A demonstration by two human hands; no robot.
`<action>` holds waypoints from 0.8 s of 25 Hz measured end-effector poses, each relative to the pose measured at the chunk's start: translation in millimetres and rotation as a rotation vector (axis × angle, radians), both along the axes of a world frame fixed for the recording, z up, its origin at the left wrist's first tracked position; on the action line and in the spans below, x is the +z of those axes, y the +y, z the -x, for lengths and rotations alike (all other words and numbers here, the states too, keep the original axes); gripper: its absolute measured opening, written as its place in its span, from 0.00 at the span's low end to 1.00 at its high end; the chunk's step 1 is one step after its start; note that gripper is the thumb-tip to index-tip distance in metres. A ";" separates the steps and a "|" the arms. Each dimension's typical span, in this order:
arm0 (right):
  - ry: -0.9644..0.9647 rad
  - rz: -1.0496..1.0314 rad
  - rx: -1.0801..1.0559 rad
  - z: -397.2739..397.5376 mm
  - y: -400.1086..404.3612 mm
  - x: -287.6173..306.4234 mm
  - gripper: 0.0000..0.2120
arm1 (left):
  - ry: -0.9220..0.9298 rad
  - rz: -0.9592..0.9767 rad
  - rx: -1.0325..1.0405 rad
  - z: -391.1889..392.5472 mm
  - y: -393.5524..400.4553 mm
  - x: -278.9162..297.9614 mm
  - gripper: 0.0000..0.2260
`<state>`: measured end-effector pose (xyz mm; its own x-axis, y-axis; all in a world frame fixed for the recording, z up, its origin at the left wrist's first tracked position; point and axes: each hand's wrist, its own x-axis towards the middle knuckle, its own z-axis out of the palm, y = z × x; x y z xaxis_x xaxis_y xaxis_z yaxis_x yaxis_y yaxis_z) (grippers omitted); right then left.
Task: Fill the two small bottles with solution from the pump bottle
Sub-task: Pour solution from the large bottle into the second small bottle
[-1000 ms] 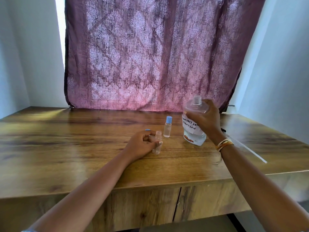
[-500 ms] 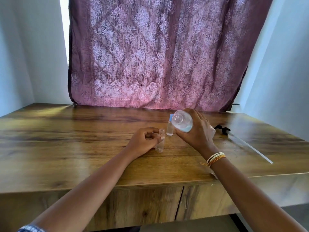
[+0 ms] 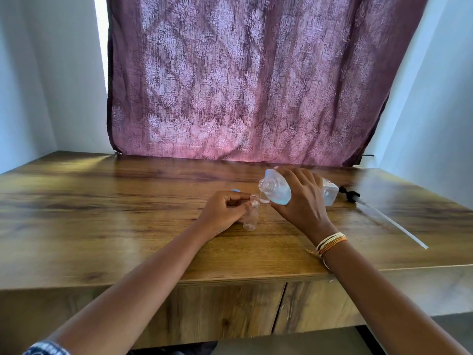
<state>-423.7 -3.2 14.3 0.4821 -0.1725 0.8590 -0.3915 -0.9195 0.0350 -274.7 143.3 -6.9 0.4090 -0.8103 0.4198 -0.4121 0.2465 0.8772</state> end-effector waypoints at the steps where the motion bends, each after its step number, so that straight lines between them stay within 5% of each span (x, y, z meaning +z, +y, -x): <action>1: -0.002 0.023 0.002 0.2 0.7 -0.5 0.27 | 0.005 -0.003 -0.007 0.5 0.0 0.3 0.07; 20: 0.002 0.175 0.002 -0.3 -4.5 -2.5 0.26 | 0.057 -0.009 -0.046 4.5 1.1 1.9 0.08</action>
